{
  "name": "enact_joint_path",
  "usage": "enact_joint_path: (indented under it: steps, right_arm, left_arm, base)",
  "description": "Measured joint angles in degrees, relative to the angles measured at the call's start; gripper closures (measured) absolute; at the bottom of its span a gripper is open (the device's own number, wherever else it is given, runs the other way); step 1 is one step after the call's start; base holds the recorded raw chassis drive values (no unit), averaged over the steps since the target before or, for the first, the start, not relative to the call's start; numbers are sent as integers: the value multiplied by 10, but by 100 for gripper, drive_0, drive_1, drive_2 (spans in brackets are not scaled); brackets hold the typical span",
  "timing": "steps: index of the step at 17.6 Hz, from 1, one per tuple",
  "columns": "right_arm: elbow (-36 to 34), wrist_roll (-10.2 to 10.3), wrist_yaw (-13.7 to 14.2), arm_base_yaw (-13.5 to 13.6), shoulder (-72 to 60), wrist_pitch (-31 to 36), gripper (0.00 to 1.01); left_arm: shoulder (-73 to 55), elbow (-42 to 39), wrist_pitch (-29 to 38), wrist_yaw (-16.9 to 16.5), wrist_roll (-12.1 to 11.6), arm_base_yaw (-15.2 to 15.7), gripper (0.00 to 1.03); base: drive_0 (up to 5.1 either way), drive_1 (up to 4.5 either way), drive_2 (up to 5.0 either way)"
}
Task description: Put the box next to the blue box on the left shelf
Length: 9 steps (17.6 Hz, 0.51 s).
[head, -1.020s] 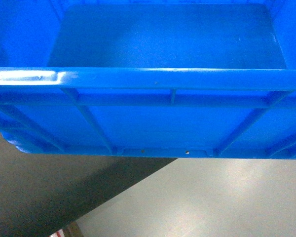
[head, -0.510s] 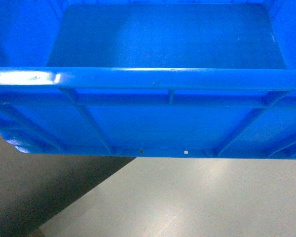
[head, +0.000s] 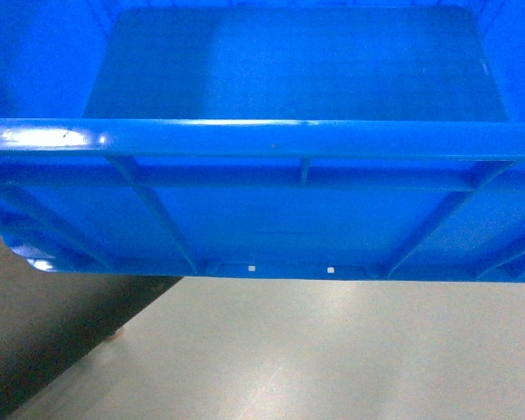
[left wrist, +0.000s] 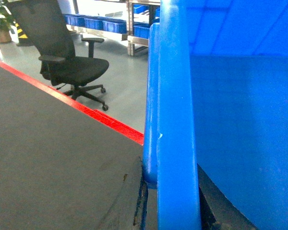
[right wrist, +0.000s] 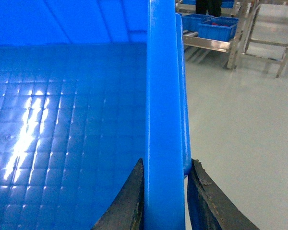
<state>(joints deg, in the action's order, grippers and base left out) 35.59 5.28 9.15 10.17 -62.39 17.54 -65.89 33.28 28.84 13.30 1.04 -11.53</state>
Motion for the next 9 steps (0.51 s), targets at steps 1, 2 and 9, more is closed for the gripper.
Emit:
enact_joint_path:
  steps: [1,2,9]
  right_arm:
    - [0,0,0,0,0,0,83]
    - [0,0,0,0,0,0,83]
    - [0,0,0,0,0,0,83]
  left_arm:
    - [0,0,0,0,0,0,87]
    - [0,0,0,0,0,0,87]
    - [0,0,0,0,0,0,87]
  base:
    - [-159,-159,-159]
    - [-159,-159,-159]
    - [-159,-159,-159]
